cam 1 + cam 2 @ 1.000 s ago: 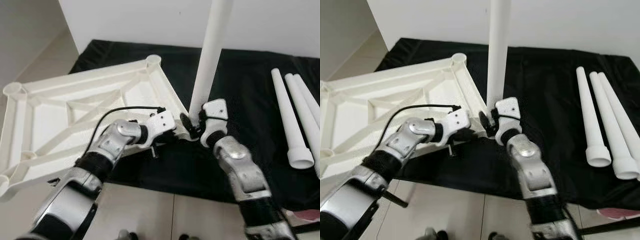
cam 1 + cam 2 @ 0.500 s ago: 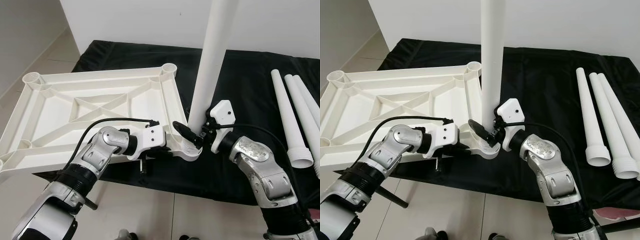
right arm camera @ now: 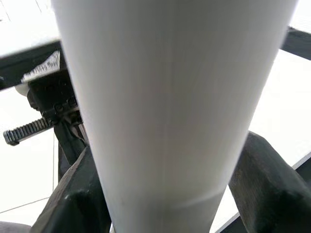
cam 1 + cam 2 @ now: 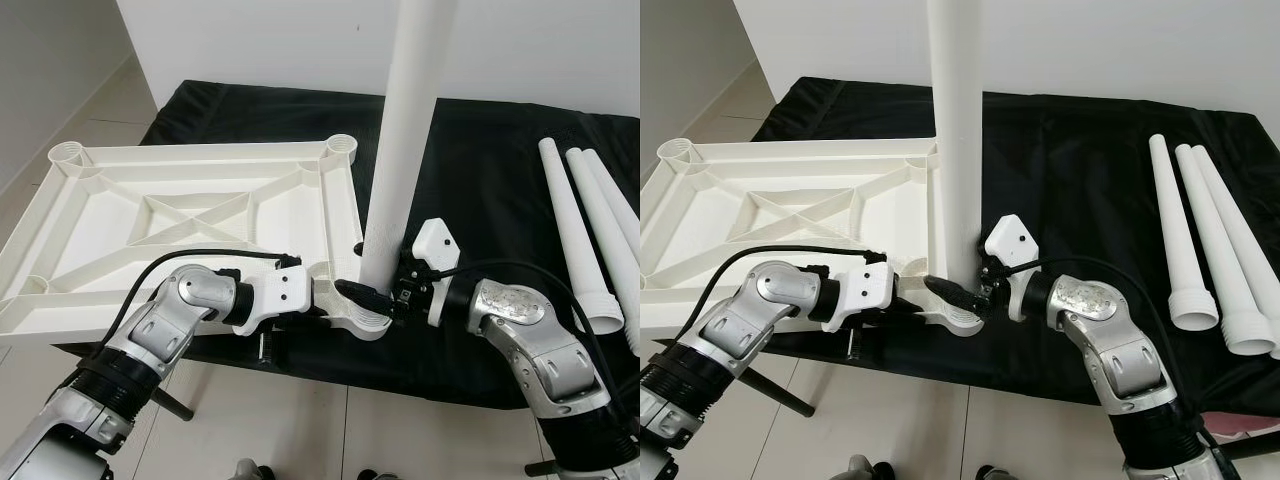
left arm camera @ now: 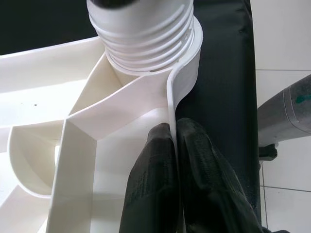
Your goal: Building children table
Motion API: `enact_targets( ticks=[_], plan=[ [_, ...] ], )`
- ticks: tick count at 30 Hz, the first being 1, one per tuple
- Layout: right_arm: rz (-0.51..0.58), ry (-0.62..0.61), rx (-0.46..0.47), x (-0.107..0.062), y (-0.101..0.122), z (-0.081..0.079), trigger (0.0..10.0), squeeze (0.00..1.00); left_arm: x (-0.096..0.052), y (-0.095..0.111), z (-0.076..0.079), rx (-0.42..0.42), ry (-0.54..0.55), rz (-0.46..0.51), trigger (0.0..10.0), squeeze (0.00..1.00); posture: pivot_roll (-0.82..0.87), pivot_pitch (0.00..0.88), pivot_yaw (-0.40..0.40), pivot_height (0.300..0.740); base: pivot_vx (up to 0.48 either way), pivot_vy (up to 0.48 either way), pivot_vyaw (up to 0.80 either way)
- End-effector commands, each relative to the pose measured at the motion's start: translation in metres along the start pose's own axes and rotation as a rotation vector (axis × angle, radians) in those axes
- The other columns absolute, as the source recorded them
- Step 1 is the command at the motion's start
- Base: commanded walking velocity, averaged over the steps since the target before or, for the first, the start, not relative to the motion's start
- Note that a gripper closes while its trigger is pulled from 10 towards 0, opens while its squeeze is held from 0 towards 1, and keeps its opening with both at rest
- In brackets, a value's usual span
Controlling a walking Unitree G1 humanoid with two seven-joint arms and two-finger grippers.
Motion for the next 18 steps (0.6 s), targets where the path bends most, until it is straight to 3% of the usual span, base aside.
enact_targets(
  ticks=[1,2,6,11,16,18],
  plan=[
    [-0.073,-0.003,0.036,-0.003,-0.018,-0.002,8.7,0.00,-0.009,0.009,0.015,0.053,-0.170,-0.009,0.0,0.00,-0.02,0.143,0.037,0.740,0.000,0.000,0.00],
    [-0.078,-0.007,0.038,-0.003,-0.019,-0.002,0.0,0.00,-0.008,0.009,0.014,0.051,-0.167,-0.005,0.0,0.00,-0.02,0.144,0.039,0.740,0.000,0.000,0.00],
    [-0.086,-0.006,0.039,-0.002,-0.021,-0.002,0.0,0.00,-0.008,0.011,0.015,0.048,-0.160,-0.002,0.0,0.00,-0.02,0.144,0.039,0.740,0.000,0.000,0.00],
    [-0.174,-0.131,0.059,0.002,-0.040,0.006,0.0,0.00,-0.003,0.018,0.011,0.035,-0.127,0.025,0.0,0.00,-0.02,0.152,0.040,0.740,0.000,0.000,0.00],
    [-0.194,-0.160,0.061,0.003,-0.044,0.008,0.0,0.00,-0.002,0.019,0.009,0.030,-0.109,0.032,0.0,0.00,-0.02,0.152,0.040,0.740,0.000,0.000,0.00],
    [-0.265,-0.252,0.076,0.006,-0.058,0.013,0.0,0.00,0.007,0.020,-0.004,-0.006,-0.044,0.050,0.0,0.00,-0.02,0.154,0.040,0.740,0.000,0.000,0.00]
  ],
)
Point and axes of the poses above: a point about 5 cm out from each wrist's last joint towards the gripper, its own x axis pointing out of the wrist towards the gripper, its own y axis along the axis of the wrist's last joint, z = x × y, the point moved 4 cm from there along x, pointing out of the wrist towards the gripper, and after that the axes turned 13 degrees about -x, right-handed, at the moved point
